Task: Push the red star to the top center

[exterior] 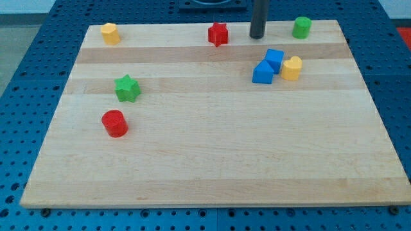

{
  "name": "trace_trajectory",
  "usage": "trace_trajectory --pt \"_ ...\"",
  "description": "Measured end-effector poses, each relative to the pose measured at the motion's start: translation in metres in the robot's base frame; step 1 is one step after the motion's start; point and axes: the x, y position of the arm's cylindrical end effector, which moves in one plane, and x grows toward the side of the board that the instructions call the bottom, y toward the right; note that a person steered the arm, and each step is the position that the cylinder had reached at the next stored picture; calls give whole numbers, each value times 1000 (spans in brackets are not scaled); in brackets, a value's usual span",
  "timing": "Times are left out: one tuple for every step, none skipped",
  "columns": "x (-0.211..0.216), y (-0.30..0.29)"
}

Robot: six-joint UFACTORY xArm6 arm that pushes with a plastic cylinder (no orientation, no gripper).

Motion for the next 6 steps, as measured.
trace_trajectory --pt "10 -7" --pt "18 -19" --pt "28 -60" --pt "28 -72" --pt "23 -74" --pt "15 -74"
